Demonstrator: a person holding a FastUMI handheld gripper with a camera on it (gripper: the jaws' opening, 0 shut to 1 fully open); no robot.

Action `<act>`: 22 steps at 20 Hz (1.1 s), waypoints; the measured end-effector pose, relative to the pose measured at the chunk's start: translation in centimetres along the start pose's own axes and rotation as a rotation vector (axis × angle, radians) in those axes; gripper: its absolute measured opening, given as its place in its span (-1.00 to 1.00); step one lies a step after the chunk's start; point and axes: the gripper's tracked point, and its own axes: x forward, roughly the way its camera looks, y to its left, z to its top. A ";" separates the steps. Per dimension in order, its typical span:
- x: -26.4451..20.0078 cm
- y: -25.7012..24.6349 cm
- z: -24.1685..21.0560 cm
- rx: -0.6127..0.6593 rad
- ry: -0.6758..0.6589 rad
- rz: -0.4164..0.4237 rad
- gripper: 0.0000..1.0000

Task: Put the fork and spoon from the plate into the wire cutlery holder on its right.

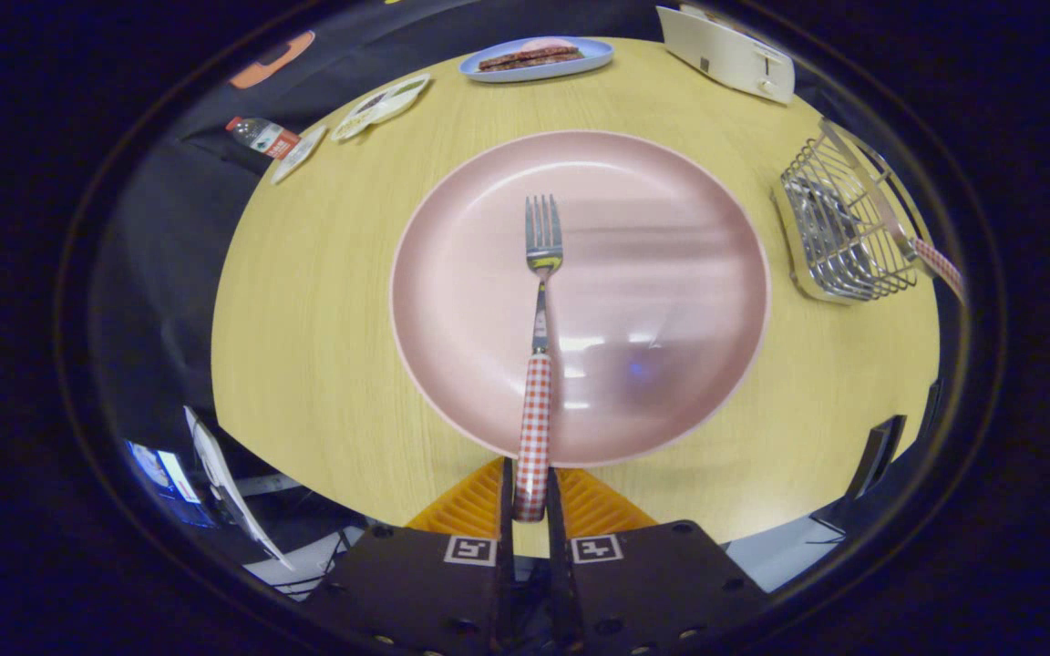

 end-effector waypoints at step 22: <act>-17.9 -11.7 1.3 -0.006 -0.159 -0.082 -0.87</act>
